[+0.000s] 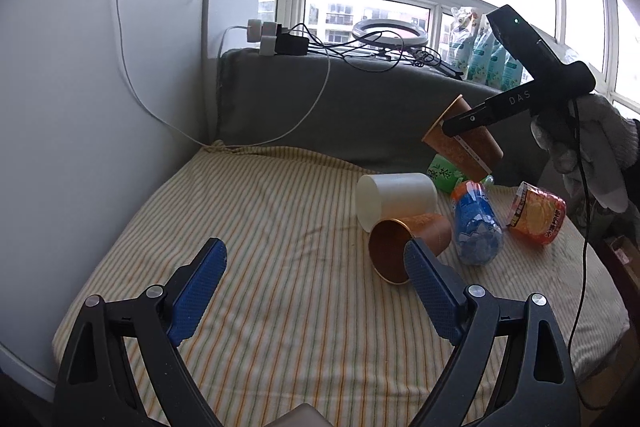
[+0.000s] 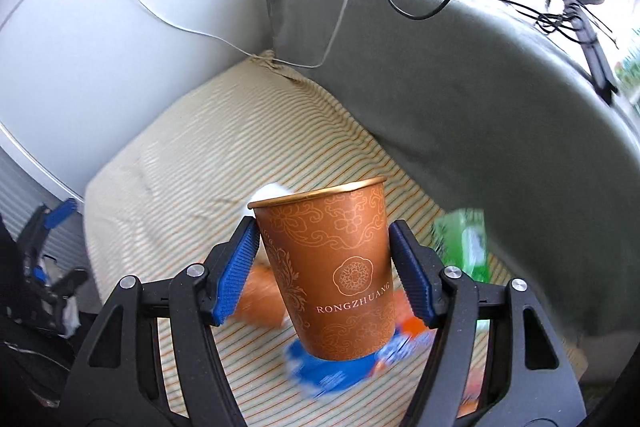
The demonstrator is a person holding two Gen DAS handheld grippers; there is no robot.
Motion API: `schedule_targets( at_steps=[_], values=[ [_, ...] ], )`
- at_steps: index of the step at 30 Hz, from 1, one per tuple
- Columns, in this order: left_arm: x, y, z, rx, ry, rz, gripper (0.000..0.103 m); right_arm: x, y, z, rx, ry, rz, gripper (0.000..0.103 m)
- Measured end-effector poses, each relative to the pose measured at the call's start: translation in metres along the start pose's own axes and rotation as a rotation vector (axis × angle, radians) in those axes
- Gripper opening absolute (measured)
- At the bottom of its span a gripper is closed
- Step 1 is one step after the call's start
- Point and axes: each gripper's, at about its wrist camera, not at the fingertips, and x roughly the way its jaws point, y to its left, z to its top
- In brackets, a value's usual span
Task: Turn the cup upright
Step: 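Lift the orange-brown cup with the right gripper and turn it rim up, then close the left gripper around the upright cup while the right gripper releases it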
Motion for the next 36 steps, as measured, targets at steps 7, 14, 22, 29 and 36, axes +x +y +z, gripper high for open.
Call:
schedule_targets(
  at_steps=[7,14,22,29,36],
  values=[
    [-0.011,-0.012,-0.005,0.030,0.022,-0.065,0.090,-0.020,0.022,-0.060,0.189,-0.020,0.025,0.070],
    [-0.010,-0.019,-0.012,0.029,0.096,-0.155,0.090,-0.015,0.035,-0.130,0.412,-0.017,0.068,0.070],
    [0.004,-0.024,-0.016,-0.035,0.221,-0.297,0.090,0.004,0.044,-0.174,0.628,-0.010,0.170,0.070],
    [0.018,-0.040,-0.023,-0.067,0.329,-0.398,0.090,0.028,0.040,-0.191,0.729,0.024,0.213,0.073],
    [0.033,-0.058,-0.031,-0.109,0.415,-0.462,0.090,0.036,0.035,-0.188,0.666,0.061,0.193,0.081]
  ],
)
